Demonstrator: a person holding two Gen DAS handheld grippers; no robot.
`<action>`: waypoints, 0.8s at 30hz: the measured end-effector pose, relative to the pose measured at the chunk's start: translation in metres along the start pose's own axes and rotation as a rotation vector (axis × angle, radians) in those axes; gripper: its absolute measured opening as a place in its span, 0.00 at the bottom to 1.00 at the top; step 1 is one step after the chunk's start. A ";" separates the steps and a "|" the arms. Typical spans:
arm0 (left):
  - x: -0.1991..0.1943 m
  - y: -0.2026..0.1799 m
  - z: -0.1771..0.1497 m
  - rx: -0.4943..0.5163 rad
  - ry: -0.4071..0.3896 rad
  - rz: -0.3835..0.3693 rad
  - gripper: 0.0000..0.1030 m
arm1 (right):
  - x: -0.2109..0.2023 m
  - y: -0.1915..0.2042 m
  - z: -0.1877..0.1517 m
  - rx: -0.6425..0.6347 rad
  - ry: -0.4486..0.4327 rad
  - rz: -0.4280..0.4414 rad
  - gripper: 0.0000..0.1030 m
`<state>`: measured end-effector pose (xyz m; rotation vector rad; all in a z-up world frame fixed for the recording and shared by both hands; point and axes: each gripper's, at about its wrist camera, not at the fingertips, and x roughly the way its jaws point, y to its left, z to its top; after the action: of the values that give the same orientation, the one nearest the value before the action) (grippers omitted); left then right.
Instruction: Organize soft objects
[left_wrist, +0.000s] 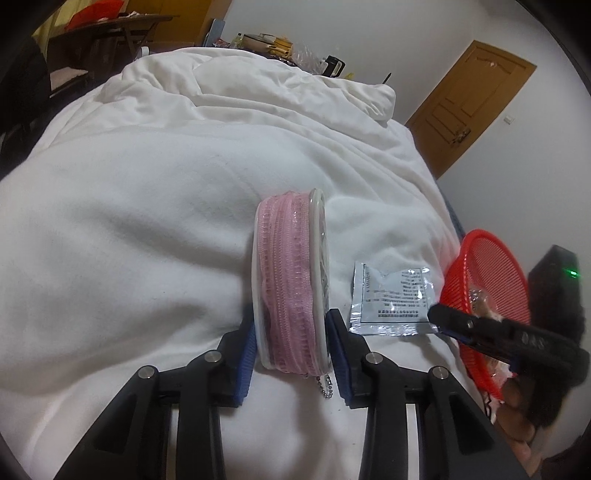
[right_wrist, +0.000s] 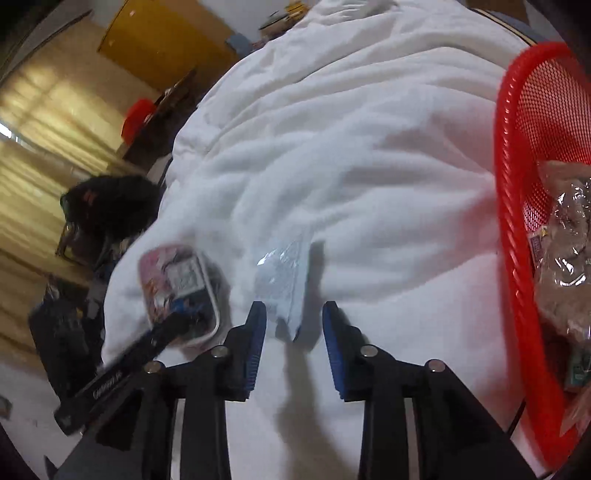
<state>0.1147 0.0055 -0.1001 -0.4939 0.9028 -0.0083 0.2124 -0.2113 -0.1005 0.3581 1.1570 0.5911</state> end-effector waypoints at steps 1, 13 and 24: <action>0.000 0.000 0.000 -0.002 0.000 -0.003 0.37 | 0.001 -0.003 0.004 0.020 0.011 0.020 0.33; -0.001 0.004 0.000 -0.019 0.002 -0.021 0.37 | -0.005 0.021 -0.001 -0.040 -0.011 -0.004 0.04; -0.030 -0.028 0.009 0.010 -0.012 -0.058 0.35 | -0.129 0.010 -0.020 -0.115 -0.195 0.039 0.03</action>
<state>0.1085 -0.0091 -0.0615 -0.5099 0.8761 -0.0628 0.1560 -0.2819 -0.0057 0.3324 0.9265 0.6398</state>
